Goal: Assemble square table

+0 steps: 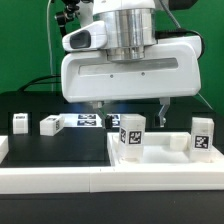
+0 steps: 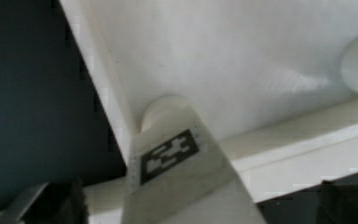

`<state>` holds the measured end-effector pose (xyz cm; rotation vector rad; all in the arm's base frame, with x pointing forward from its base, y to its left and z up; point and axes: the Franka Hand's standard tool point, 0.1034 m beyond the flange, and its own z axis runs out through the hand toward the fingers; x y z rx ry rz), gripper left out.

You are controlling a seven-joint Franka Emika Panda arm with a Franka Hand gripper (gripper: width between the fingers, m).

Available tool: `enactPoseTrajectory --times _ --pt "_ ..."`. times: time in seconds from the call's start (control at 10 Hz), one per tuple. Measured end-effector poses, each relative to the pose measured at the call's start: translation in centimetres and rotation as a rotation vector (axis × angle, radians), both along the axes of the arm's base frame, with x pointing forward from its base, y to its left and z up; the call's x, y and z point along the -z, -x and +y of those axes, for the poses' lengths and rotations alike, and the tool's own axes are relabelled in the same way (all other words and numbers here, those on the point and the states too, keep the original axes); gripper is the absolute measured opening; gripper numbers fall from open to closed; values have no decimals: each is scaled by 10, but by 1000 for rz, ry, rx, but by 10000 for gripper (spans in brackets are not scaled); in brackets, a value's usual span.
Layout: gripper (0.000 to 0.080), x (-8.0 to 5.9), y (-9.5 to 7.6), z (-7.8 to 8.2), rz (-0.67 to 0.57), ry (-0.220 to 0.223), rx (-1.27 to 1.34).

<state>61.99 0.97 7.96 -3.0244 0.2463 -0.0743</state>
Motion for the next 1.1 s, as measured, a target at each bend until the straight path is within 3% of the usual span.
enactPoseTrajectory --times 0.4,0.7,0.9,1.0,1.1 --pt "648 -1 -1 4 -25 59 -331" --pt "648 0 -1 -2 -40 68 -500" --pt "390 0 -1 -1 -39 68 -491" --pt "390 0 -1 -1 -39 68 -490" --pt "290 0 -2 -4 -41 71 -487"
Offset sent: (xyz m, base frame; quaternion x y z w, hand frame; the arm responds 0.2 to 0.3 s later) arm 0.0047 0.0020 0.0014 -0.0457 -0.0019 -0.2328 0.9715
